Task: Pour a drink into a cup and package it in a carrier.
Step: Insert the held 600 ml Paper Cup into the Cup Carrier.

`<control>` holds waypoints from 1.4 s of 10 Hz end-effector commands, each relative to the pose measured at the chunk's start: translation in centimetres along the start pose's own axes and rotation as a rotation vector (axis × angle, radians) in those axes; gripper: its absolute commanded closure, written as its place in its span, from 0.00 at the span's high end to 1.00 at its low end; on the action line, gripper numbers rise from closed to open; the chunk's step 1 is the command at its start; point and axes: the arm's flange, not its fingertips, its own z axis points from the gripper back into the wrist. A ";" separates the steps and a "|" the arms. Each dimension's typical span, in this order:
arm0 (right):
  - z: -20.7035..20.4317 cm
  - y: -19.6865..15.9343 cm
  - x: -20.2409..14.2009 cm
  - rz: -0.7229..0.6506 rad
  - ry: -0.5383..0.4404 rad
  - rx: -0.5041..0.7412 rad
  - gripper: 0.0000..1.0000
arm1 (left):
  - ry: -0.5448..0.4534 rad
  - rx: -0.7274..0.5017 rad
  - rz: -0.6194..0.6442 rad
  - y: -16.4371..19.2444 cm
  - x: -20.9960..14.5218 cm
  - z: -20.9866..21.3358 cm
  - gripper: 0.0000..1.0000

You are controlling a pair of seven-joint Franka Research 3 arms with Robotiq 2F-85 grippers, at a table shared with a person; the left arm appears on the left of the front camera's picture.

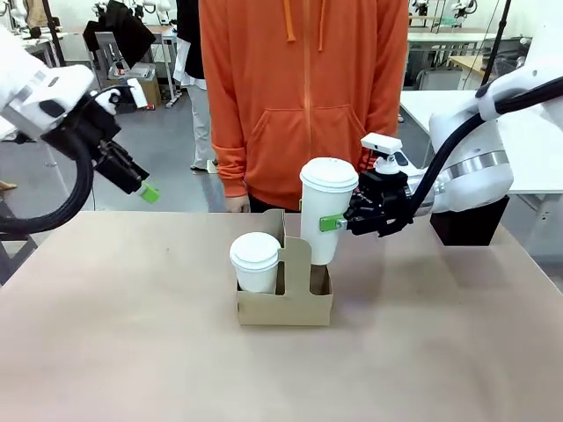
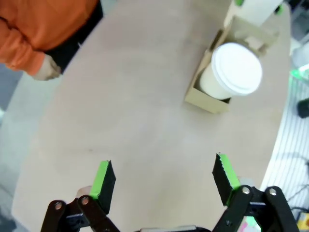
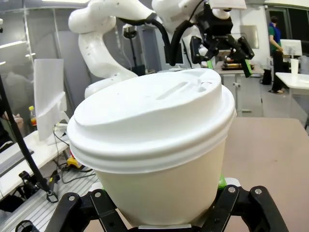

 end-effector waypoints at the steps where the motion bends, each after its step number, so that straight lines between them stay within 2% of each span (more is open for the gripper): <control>1: -0.7 0.1 -0.5 0.010 -0.019 0.022 0.80 | -0.036 -0.072 -0.042 0.0 -2.3 0.7 1.00; 3: -1.4 -0.2 -1.7 0.000 -0.019 0.053 0.80 | -0.005 -0.099 -0.049 0.0 -2.8 0.9 1.00; 4: -1.8 -0.6 -2.5 0.001 -0.023 0.048 0.80 | -0.009 -0.051 -0.029 0.1 -2.2 0.4 1.00; 6: -2.1 -1.1 -3.6 -0.012 -0.022 0.054 0.80 | -0.009 -0.051 -0.029 0.1 -2.2 0.4 1.00; 14: -0.8 -3.5 -8.8 -0.015 0.022 0.098 0.80 | -0.009 -0.051 -0.029 0.1 -2.2 0.4 1.00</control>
